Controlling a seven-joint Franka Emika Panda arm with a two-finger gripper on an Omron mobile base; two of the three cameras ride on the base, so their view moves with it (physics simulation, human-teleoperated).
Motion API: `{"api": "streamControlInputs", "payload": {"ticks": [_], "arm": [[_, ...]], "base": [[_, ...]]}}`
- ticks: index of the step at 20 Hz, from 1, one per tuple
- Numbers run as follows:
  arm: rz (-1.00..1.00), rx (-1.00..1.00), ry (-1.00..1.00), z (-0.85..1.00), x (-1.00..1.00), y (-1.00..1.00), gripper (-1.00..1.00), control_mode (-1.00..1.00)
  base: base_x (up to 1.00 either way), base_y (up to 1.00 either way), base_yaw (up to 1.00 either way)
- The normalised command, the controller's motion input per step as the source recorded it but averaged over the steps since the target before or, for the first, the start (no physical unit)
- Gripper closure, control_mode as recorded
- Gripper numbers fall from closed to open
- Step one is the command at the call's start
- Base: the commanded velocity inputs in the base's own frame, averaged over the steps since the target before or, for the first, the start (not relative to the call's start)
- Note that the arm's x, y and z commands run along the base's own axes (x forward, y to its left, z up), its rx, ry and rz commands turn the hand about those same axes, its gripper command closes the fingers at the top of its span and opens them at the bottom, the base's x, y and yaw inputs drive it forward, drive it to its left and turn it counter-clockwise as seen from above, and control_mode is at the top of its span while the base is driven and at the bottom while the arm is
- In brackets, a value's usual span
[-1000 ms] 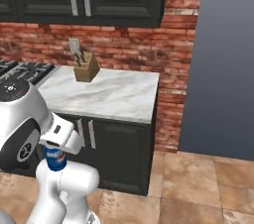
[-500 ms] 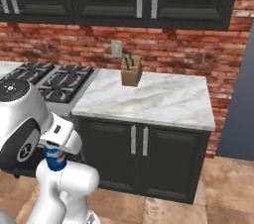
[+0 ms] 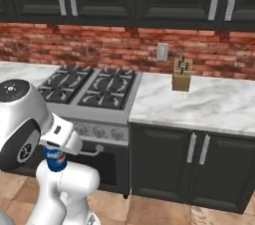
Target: Four empty soda cans are scattered around the kitchen. Gather all the cans and cluster them next to the stove for recycling.
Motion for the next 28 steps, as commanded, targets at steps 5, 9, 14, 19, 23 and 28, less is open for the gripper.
{"api": "streamControlInputs", "payload": {"ticks": [5,9,14,19,23,28], "arm": [[0.00,0.00,0.00,0.00,0.00,0.00,1.00,1.00],[0.00,0.00,0.00,0.00,0.00,0.00,1.00,1.00],[0.00,0.00,0.00,0.00,0.00,0.00,1.00,1.00],[0.00,0.00,0.00,0.00,0.00,0.00,1.00,1.00],[0.00,0.00,0.00,0.00,0.00,0.00,1.00,1.00],[0.00,0.00,0.00,0.00,0.00,0.00,1.00,1.00]], "base": [[0.00,1.00,0.00],[0.08,1.00,0.00],[0.19,1.00,0.00],[0.46,0.68,0.02],[0.68,0.01,0.06],[0.74,0.00,0.07]]}}
